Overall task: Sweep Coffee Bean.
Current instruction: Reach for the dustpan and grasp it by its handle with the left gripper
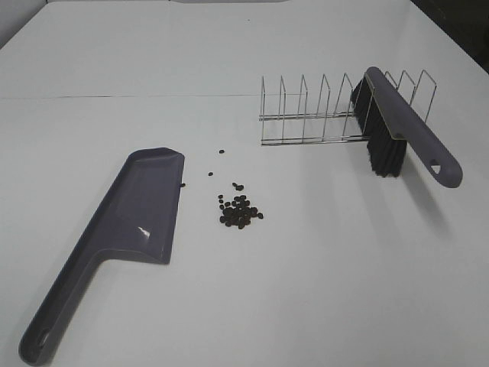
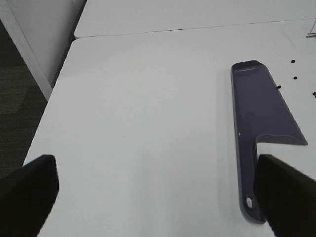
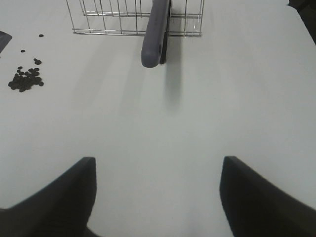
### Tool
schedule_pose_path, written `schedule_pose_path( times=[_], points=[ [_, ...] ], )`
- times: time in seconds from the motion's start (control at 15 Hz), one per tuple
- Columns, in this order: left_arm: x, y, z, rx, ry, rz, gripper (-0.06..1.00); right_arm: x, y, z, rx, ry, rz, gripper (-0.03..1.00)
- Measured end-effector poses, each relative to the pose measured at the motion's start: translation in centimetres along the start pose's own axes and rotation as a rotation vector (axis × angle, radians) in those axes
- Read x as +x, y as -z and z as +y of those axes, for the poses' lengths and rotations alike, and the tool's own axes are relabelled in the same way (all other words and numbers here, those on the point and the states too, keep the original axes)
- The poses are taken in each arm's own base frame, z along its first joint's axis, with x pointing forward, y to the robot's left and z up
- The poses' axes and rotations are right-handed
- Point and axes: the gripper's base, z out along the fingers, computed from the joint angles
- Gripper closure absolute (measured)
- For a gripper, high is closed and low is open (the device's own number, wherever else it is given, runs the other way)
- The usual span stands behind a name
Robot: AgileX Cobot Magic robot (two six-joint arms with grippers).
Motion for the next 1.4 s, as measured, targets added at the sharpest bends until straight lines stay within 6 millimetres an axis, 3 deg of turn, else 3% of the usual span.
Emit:
schedule_pose_path(
  times=[1.4],
  points=[
    [0.0,0.0,-0.06,0.007,0.005,0.0,-0.05,0.0,0.0,0.0,0.0,0.0,0.0,0.35]
  ],
)
